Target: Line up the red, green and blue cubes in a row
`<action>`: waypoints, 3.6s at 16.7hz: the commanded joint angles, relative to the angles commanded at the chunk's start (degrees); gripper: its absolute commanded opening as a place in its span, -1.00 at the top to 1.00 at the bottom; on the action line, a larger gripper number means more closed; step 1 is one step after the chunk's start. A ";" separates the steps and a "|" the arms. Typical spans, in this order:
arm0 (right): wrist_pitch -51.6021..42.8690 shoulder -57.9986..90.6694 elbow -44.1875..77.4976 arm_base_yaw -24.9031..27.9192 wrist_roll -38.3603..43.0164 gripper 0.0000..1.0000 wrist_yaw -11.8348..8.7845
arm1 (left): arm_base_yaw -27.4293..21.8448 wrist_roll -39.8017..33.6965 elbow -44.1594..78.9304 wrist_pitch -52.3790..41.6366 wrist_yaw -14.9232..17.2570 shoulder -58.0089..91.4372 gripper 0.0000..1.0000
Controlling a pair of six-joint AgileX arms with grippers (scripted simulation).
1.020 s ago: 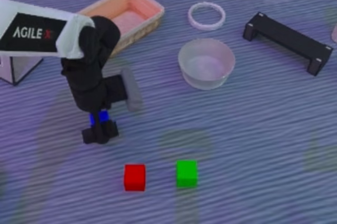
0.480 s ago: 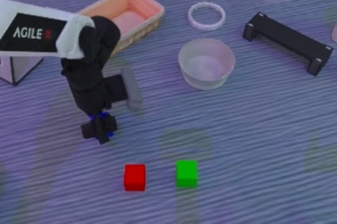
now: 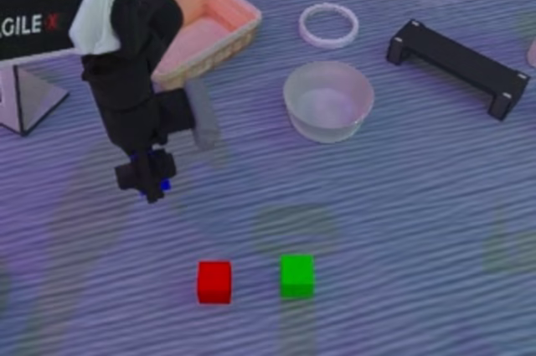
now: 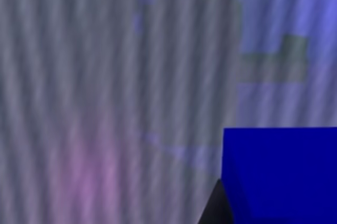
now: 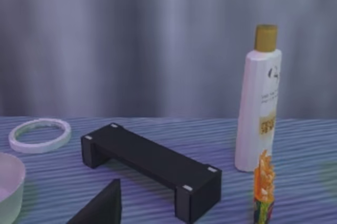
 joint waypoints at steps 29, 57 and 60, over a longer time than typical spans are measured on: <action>0.00 0.00 0.00 0.00 0.00 -1.00 0.00 | -35.48 -18.20 24.57 -11.94 0.36 11.39 1.00; 0.00 0.00 0.00 0.00 0.00 -1.00 0.00 | -35.84 -18.40 17.60 -1.30 0.39 15.29 -1.00; 0.00 0.00 0.00 0.00 0.00 -1.00 0.00 | -35.84 -18.40 17.60 -1.30 0.39 15.29 -1.00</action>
